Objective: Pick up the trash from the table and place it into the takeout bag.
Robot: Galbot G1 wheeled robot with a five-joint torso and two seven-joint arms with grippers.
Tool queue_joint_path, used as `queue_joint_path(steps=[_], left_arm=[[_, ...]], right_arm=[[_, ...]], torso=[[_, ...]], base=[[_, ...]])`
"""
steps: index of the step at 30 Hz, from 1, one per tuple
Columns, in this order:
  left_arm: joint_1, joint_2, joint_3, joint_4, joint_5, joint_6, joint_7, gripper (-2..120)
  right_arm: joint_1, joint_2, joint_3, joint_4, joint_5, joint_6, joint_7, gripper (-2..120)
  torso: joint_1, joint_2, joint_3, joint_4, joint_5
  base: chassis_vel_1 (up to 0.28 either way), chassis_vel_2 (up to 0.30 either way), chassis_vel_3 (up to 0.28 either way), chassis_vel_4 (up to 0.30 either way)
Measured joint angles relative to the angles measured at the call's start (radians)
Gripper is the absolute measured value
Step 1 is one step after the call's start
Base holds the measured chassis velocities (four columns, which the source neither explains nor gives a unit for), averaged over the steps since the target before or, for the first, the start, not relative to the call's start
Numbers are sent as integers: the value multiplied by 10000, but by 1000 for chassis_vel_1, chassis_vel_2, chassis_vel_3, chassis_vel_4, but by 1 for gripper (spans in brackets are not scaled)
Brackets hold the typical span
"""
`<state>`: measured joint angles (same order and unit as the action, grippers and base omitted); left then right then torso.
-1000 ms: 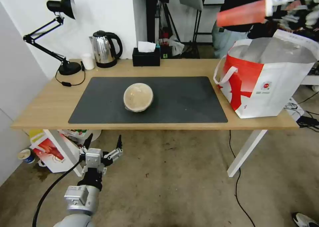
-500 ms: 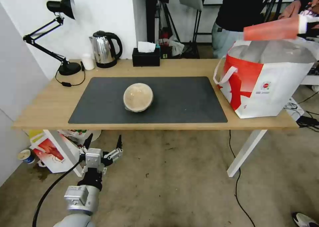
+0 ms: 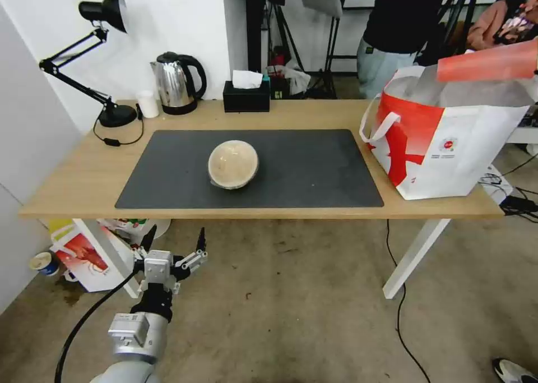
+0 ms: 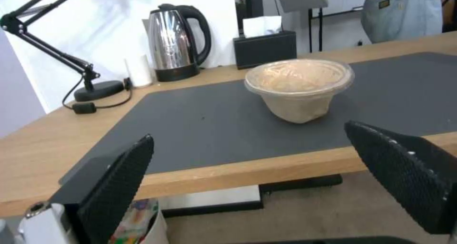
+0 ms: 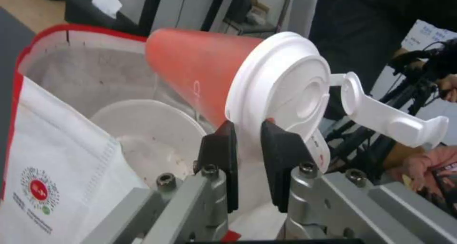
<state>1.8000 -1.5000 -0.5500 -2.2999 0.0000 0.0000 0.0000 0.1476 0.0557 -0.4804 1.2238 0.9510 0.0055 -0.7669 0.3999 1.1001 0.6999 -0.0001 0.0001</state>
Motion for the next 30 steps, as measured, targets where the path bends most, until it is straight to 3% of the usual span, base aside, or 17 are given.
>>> queue_joint_path(steps=[14,30], left_arm=[[0,0,0,0,0,0,0,100],[0,0,0,0,0,0,0,100]], right_arm=[[30,494,-56,-153,-707,121,156,11],[1613,1708,-1232,-541,-2428,245,-545,11]], torso=[[2,0,1,0,0],[3,-1,1,1,-2]], base=[[0,0,0,0],[0,0,0,0]])
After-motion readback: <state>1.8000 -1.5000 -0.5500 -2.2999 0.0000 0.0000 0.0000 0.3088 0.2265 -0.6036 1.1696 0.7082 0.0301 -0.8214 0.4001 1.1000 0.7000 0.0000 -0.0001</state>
